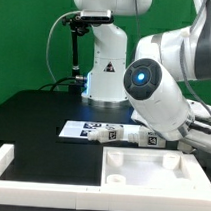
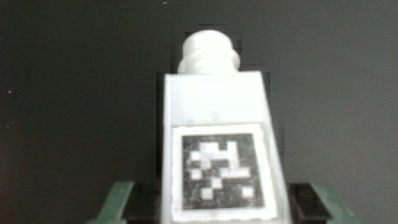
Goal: Assemble one leg
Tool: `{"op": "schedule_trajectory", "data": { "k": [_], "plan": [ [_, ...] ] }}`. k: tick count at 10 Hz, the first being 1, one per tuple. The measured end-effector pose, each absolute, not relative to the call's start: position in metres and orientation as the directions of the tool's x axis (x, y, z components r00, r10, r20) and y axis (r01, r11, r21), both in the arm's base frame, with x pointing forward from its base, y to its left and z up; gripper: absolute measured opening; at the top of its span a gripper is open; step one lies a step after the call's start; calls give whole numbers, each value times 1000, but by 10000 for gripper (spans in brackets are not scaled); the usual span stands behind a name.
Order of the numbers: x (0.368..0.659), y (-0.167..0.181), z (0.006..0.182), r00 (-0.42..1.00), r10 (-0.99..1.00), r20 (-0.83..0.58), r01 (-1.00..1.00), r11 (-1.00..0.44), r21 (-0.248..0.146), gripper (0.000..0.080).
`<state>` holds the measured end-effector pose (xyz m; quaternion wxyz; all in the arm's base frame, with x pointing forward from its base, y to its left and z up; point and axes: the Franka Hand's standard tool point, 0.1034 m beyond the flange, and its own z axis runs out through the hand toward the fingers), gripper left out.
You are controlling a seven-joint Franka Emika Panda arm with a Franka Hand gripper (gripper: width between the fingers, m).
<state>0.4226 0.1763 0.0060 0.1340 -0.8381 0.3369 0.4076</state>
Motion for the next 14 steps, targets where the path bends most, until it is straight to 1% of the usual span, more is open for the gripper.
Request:
{"op": "schedule_trajectory", "data": {
  "k": [1, 2, 3, 4, 5, 6, 7, 8, 11, 12, 13, 14],
  "plan": [
    [428, 174, 15, 456, -454, -766, -672, -740, 39, 284],
    [435, 170, 40, 467, -436, -769, -667, -745, 18, 284],
    [450, 161, 65, 499, -431, -752, -666, -746, -14, 284],
    [467, 150, 86, 551, -442, -708, -655, -754, -39, 284],
    [489, 133, 112, 602, -457, -654, -654, -753, -76, 284],
    [512, 116, 121, 663, -497, -561, -652, -751, -105, 284],
    [526, 109, 124, 713, -515, -477, -630, -768, -112, 284],
    [534, 110, 126, 756, -516, -403, -599, -793, -110, 285],
    [538, 120, 123, 794, -569, -213, -602, -783, -154, 285],
    [538, 112, 114, 814, -556, -168, -579, -798, -166, 285],
    [550, 103, 115, 826, -554, -109, -564, -808, -171, 285],
    [563, 96, 124, 837, -546, -37, -542, -819, -187, 285]
  ]
}}
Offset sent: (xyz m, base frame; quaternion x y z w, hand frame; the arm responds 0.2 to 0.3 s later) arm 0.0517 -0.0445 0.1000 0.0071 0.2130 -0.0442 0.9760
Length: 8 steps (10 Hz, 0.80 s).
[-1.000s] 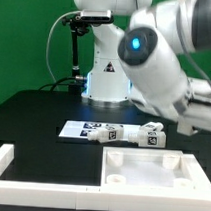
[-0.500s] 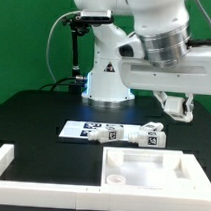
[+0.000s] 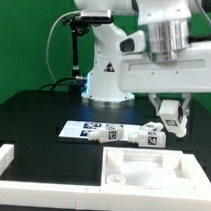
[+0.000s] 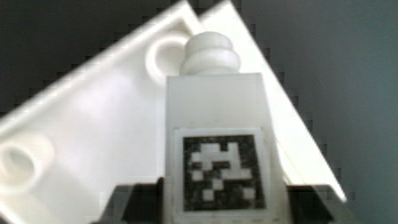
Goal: Assemble one leg
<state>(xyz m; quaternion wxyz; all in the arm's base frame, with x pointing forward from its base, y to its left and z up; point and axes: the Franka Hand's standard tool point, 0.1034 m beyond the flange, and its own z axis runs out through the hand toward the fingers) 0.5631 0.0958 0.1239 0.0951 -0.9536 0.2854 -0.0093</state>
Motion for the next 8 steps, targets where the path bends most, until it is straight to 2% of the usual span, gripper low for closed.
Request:
{"op": "schedule_trajectory", "data": {
  "k": [1, 2, 3, 5, 6, 7, 8],
  "plan": [
    [568, 87, 130, 839, -545, 9, -532, -823, -201, 285],
    [579, 82, 138, 821, -559, 117, -526, -820, -224, 285],
    [585, 94, 146, 794, -578, 189, -531, -811, -248, 285],
    [580, 106, 139, 780, -570, 258, -506, -818, -273, 285],
    [582, 116, 141, 751, -582, 310, -499, -809, -310, 285],
    [581, 124, 137, 739, -576, 349, -482, -814, -324, 285],
    [582, 122, 127, 747, -545, 381, -455, -837, -304, 285]
  ]
}}
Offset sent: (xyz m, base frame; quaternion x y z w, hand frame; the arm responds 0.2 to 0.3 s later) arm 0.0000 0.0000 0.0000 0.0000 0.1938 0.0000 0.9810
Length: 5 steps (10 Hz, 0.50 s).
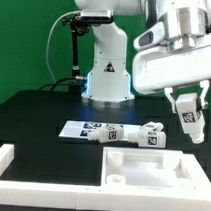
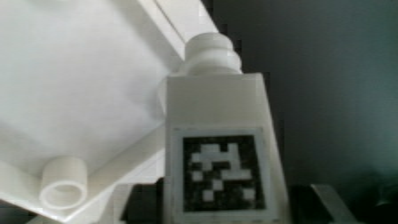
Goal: Assemble one leg
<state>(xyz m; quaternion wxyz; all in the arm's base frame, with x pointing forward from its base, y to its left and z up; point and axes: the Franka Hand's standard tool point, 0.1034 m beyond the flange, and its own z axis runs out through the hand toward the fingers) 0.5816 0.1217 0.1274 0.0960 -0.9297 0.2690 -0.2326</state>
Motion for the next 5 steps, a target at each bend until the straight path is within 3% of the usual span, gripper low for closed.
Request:
{"op": "schedule_trajectory", "data": {
  "k": [3, 5],
  "plan": [
    [592, 104, 122, 698, -473, 538, -394, -880, -264, 285],
    [584, 110, 108, 683, -457, 570, -403, -887, -227, 285]
  ]
}}
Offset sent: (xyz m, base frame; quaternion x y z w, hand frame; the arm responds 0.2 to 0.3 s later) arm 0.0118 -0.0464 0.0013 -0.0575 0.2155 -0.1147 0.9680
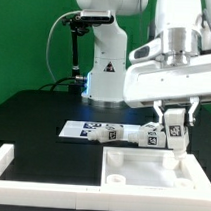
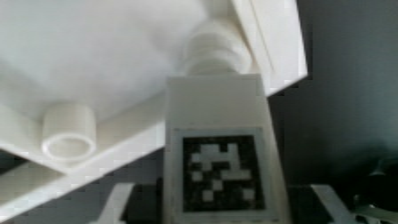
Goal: Assemble one leg
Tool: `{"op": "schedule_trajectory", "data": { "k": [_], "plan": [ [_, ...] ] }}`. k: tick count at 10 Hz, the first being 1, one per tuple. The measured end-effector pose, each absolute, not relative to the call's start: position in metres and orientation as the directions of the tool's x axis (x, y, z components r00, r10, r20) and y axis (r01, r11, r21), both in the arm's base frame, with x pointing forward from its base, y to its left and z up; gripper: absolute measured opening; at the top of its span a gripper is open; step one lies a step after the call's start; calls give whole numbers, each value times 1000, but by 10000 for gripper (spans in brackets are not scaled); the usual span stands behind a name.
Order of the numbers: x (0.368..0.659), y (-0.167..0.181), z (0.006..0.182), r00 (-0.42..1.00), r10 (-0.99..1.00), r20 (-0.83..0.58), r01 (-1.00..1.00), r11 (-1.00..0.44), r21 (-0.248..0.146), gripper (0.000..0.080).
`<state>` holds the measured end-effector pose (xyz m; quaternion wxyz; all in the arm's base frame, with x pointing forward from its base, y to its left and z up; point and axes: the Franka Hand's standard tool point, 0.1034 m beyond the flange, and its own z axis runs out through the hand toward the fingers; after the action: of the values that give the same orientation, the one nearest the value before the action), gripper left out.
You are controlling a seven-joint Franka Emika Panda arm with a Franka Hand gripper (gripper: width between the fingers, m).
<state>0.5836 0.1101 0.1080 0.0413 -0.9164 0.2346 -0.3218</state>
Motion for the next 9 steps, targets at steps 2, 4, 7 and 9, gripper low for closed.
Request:
{"op": "schedule_trajectory", "data": {
  "k": [2, 4, 7, 9],
  "plan": [
    [576, 114, 97, 710, -452, 540, -411, -889, -204, 285],
    [577, 112, 97, 724, -427, 542, -391, -901, -186, 285],
    [605, 98, 124, 796, -296, 528, -283, -953, -108, 285],
    [606, 99, 127, 792, -253, 555, -249, -965, -84, 285]
  ]
}}
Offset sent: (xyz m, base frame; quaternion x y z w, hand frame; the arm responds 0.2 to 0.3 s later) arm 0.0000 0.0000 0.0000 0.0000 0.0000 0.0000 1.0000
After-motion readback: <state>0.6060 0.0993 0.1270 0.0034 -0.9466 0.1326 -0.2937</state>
